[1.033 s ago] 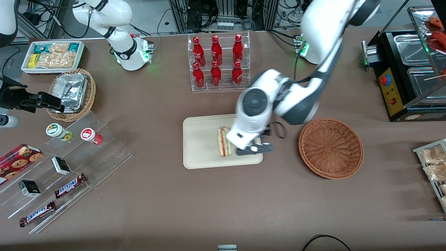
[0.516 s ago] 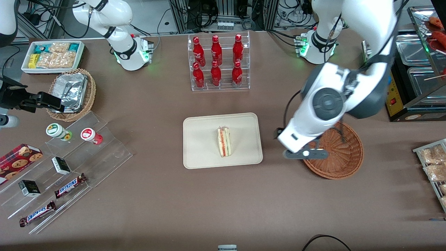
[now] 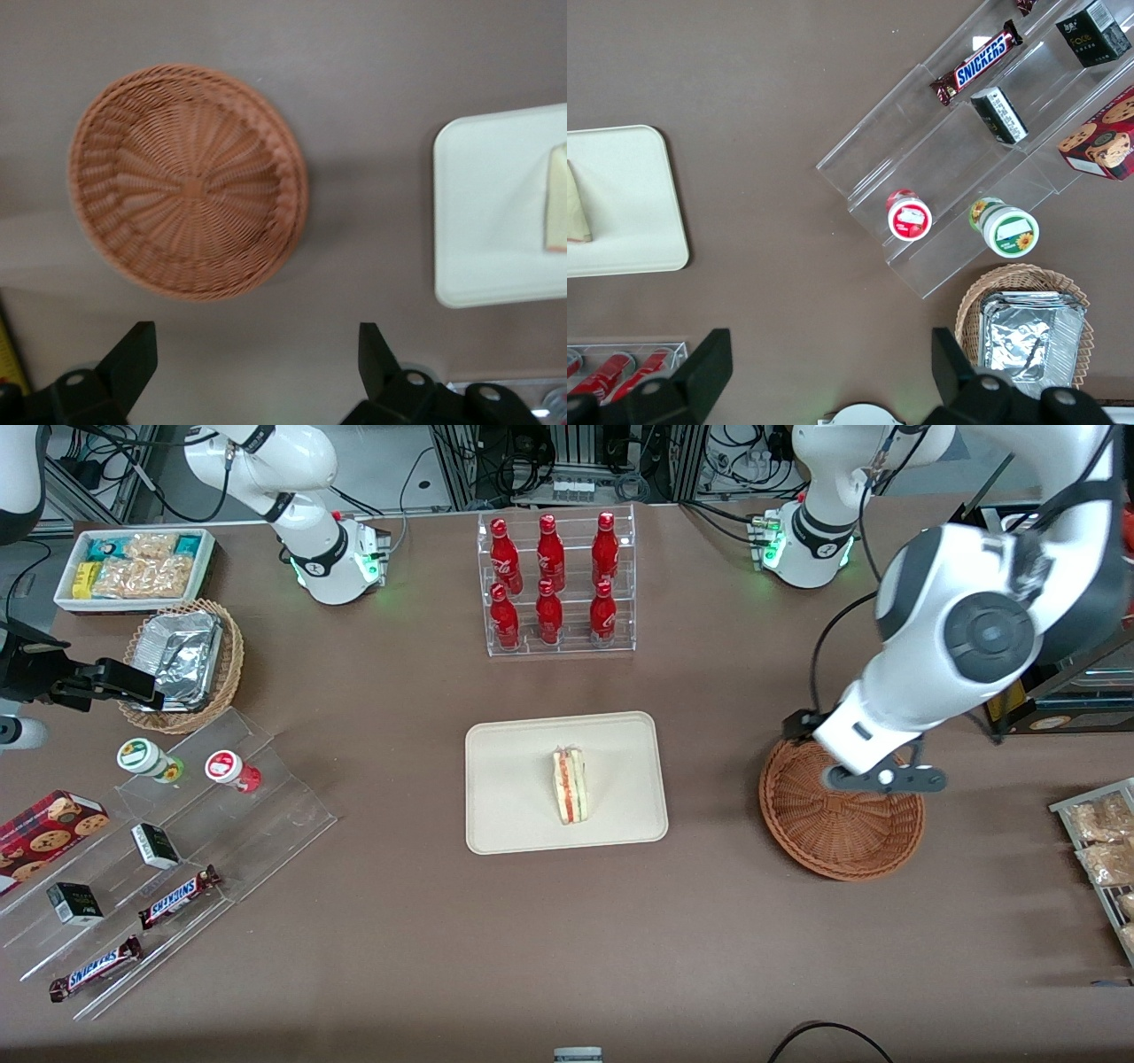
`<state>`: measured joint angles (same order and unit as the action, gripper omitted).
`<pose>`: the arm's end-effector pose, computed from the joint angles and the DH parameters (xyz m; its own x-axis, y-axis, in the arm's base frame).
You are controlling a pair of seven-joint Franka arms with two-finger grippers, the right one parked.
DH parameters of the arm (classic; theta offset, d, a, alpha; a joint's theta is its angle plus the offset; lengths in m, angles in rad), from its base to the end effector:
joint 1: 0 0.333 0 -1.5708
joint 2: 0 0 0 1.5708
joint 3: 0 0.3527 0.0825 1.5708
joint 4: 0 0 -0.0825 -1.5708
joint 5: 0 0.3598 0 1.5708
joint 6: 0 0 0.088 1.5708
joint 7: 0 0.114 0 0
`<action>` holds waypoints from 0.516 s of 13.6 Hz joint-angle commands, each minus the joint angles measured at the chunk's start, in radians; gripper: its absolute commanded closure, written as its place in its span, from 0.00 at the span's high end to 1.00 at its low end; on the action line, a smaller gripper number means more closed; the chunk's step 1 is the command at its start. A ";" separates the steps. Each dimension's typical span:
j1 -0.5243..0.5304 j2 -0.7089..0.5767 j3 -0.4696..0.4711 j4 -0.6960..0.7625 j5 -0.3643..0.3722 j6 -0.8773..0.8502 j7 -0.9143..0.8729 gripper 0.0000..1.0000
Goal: Place sandwich from basket to tray
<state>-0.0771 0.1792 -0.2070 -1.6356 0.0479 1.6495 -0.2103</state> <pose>0.5612 -0.1489 0.5335 0.9849 -0.0767 -0.1551 -0.0844 -0.9955 -0.0432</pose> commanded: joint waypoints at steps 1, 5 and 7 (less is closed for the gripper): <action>0.092 -0.108 -0.003 -0.075 -0.016 -0.040 0.115 1.00; 0.140 -0.179 -0.002 -0.061 -0.008 -0.146 0.179 1.00; 0.163 -0.185 0.001 -0.024 -0.002 -0.198 0.183 1.00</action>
<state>0.0637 0.0253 -0.2020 -1.6679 0.0476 1.4925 -0.0478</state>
